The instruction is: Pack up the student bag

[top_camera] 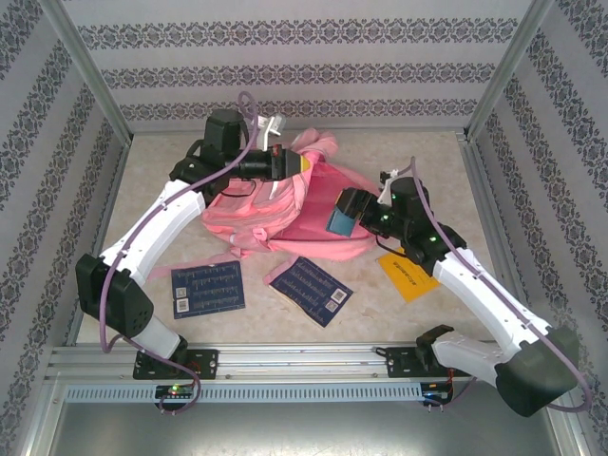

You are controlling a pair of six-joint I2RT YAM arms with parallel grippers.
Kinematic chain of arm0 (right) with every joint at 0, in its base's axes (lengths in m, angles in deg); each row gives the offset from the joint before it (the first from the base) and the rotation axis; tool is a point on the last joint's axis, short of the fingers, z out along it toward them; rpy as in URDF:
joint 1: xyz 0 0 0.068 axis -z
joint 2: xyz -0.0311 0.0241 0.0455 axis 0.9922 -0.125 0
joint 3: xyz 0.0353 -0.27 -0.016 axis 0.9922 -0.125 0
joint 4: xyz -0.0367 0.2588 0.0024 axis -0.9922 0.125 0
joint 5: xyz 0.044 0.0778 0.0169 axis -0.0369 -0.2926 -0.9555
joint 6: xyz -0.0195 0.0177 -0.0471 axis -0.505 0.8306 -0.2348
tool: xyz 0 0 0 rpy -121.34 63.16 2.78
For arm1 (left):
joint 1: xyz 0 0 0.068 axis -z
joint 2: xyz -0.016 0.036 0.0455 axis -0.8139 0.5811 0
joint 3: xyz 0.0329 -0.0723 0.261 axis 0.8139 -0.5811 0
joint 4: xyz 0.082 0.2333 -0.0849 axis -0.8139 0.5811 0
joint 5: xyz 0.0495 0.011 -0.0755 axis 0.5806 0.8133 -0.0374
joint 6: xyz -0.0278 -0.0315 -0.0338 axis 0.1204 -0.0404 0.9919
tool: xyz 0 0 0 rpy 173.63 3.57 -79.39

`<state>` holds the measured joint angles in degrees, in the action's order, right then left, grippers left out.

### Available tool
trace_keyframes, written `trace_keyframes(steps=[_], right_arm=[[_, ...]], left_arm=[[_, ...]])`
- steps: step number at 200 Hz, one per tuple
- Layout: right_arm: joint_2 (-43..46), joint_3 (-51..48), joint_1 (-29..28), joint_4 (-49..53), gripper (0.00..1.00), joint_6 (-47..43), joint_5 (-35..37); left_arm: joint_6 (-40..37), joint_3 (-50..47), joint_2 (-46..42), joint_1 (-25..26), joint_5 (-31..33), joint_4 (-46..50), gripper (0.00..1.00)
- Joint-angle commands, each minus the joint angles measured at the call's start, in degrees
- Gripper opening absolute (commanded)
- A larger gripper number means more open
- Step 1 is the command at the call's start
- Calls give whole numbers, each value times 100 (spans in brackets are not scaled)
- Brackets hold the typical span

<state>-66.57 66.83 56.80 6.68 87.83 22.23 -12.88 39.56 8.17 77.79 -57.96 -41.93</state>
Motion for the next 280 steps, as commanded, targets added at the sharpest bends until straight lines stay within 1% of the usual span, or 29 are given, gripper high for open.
trace_keyframes(steps=[1,16,47,63,86,121,129,131,132,134,151,173,199,213,248,261,280], right_arm=[[-600,356,-408,-42,69,757,870],[-952,508,-592,-65,69,1000,1278],[-1759,795,-934,-347,67,2004,1835],[-2223,957,-1098,-800,66,2393,1962],[-2906,1173,-1248,-1800,68,2827,1836],[-3843,1593,-1557,-2972,82,3156,1532],[-3980,1635,-1600,-3226,91,3122,1427],[-3990,1642,-1604,-3238,92,3116,1419],[-4005,1641,-1609,-3247,95,3105,1406],[-4015,1636,-1615,-3242,97,3091,1420],[-3947,1484,-1632,-3345,98,2891,1498],[-3749,1193,-1548,-3469,98,2669,1431],[-3127,771,-1482,-3292,98,2032,1640],[-2731,516,-1392,-3197,98,1529,1647],[-1812,55,-1098,-2544,98,462,1689],[-1506,-51,-975,-2427,97,-35,1458],[-1081,87,-827,-1592,96,-773,1183]], left_arm=[[-101,-11,-586,36,-744,-919,0],[-44,-50,-601,41,-859,-1041,0],[-9,-159,-611,33,-878,-1206,0],[-18,-168,-586,33,-883,-1211,0],[-15,-225,-567,20,-883,-1245,0],[158,-298,-488,-77,-937,-1495,0],[236,-332,-477,-118,-949,-1598,0],[252,-345,-478,-121,-955,-1616,0],[257,-349,-479,-123,-961,-1625,0],[270,-356,-474,-131,-965,-1640,0],[375,-394,-436,-205,-966,-1746,0],[507,-429,-376,-272,-982,-1882,0],[573,-473,-339,-359,-949,-1950,0],[576,-483,-320,-396,-890,-1932,0],[416,-519,-246,-436,-588,-1681,0],[372,-537,-215,-454,-449,-1592,0],[235,-545,-172,-490,-127,-1343,0]])
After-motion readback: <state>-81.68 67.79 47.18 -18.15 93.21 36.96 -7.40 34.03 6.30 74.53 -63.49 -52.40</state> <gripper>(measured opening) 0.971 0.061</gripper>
